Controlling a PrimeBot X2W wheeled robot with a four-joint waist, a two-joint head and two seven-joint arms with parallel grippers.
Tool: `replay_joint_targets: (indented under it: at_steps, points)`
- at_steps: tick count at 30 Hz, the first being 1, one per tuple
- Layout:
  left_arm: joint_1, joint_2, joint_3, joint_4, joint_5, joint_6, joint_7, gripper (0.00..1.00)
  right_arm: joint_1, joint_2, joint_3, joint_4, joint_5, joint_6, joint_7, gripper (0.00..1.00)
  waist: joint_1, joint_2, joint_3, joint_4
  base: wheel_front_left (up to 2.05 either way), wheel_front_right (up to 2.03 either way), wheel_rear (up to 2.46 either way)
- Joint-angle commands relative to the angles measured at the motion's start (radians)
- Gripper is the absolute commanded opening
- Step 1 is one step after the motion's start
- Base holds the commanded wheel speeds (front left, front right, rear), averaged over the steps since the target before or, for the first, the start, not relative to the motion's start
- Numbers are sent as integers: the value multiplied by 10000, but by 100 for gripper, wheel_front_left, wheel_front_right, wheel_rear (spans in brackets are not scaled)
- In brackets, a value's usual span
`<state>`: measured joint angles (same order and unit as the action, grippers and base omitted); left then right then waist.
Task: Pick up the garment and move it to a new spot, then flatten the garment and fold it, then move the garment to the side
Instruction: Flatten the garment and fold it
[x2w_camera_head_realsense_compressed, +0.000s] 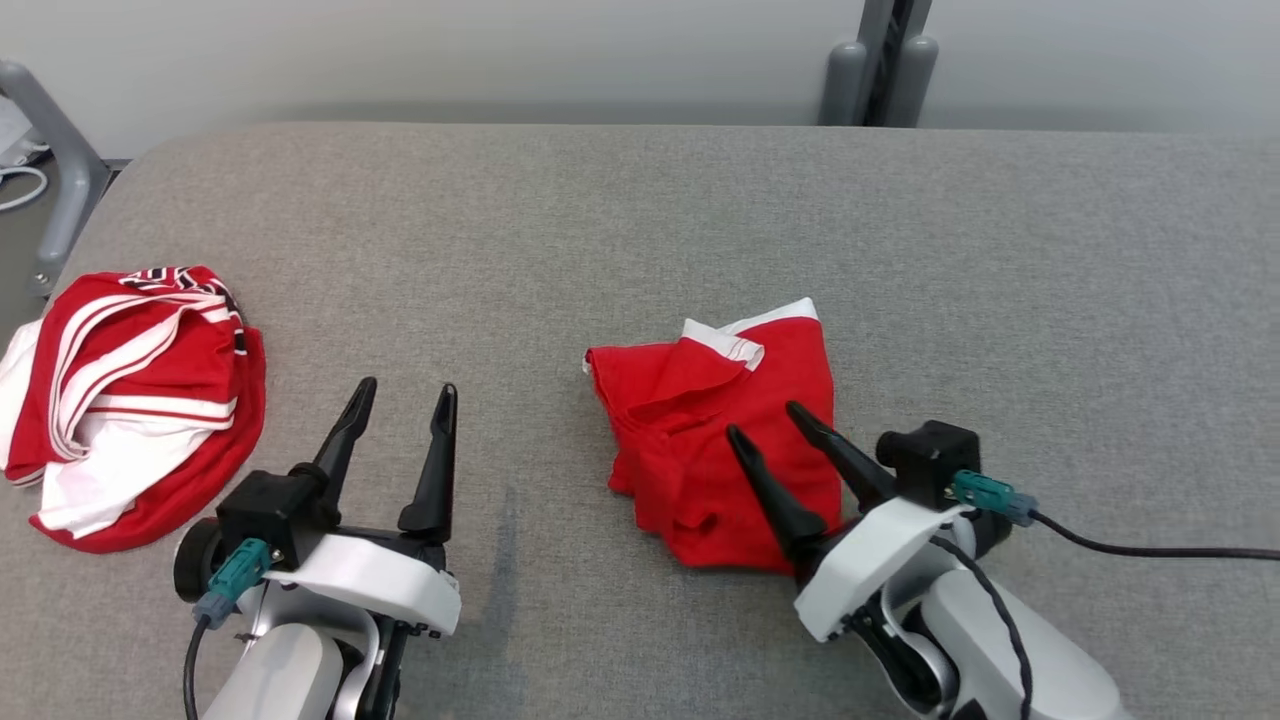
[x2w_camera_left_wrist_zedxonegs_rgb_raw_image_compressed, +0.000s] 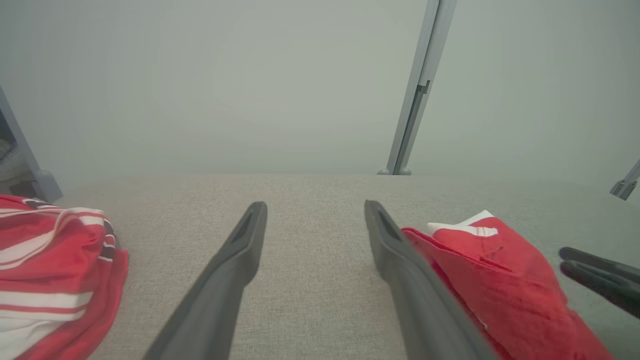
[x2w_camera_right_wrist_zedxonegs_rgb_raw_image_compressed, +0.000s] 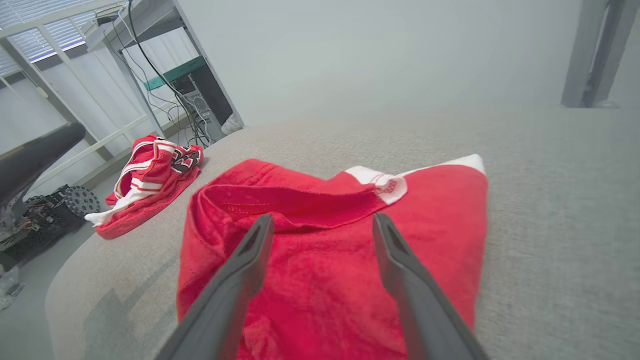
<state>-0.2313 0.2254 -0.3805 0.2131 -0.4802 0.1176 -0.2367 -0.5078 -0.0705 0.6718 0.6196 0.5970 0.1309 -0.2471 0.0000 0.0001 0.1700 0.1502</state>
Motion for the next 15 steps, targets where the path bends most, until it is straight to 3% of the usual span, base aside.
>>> replay_joint_targets:
  at_steps: [1, 6, 7, 9, 10, 15]
  points:
    - [80, 142, 88, -65, -6, 110, 47, 100, 358, -301, -440, -355, -231, -3, -115, 100, 0, -1, -80, -207, 0, 0, 0]
    - [215, 365, 212, -217, -13, 267, 102, 100, 1196, -785, -2342, -1441, -981, -3, -199, 100, 0, -1, -253, -504, 0, 0, 0]
    - [215, 365, 212, -217, -13, 267, 102, 100, 1196, -785, -2342, -1441, -981, -3, -199, 100, 0, -1, -253, -504, 0, 0, 0]
    - [331, 489, 278, -341, 8, 360, 134, 100, 1753, -872, -3765, -2174, -1662, -3, -204, 100, 0, -1, -382, -661, 0, 0, 0]
    - [331, 489, 278, -341, 8, 360, 134, 100, 1753, -872, -3765, -2174, -1662, -3, -204, 100, 0, -1, -382, -661, 0, 0, 0]
    - [553, 695, 325, -546, 54, 509, 204, 100, 2716, -872, -5670, -3172, -2733, -3, -96, 100, 0, -1, -637, -750, 0, 0, 0]
